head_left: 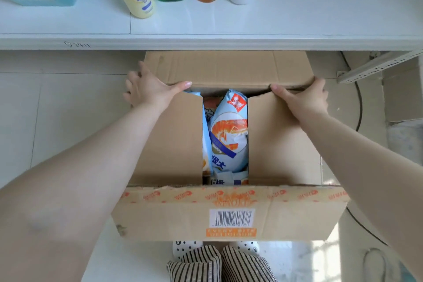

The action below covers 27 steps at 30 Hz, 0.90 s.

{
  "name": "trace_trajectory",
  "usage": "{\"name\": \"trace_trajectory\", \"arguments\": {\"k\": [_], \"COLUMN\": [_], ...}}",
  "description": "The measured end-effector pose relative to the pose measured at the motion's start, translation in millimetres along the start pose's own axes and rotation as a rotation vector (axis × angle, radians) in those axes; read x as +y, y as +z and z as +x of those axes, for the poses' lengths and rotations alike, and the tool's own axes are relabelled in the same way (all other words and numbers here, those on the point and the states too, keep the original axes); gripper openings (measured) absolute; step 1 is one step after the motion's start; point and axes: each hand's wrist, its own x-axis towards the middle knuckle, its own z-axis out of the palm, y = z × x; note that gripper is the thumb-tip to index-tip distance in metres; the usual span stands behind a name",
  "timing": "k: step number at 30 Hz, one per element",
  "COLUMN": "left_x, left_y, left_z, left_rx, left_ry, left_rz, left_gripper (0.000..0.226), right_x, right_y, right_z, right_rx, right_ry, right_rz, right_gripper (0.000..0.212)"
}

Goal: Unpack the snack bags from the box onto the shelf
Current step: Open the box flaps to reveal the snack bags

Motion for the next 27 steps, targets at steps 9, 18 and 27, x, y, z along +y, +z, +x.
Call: {"name": "trace_trajectory", "arguments": {"k": [9,18,27], "left_x": [4.9,-59.0,-120.0], "left_y": [-1.8,-32.1,16.5], "left_z": [-71.8,-217.2,-274.2], "left_rx": [0.014,-0.351,-0.207], "left_ry": [0.088,-0.049,-0.177], "left_rz": [0.01,0.133,-0.036], "left_gripper": [0.13,0.136,0.141], "right_x": [-1.3,56.5,129.2], "right_y": [10.1,-15.2,35.8], "right_z": [-75.3,-196.1,-249.4], "right_rx": [0.132,-0.16,-0.048], "right_ry": [-0.147,0.028,0.208], "right_rz": [-0.208,-0.418,-0.39], "right_gripper": [0.127,0.13,0.13]}}
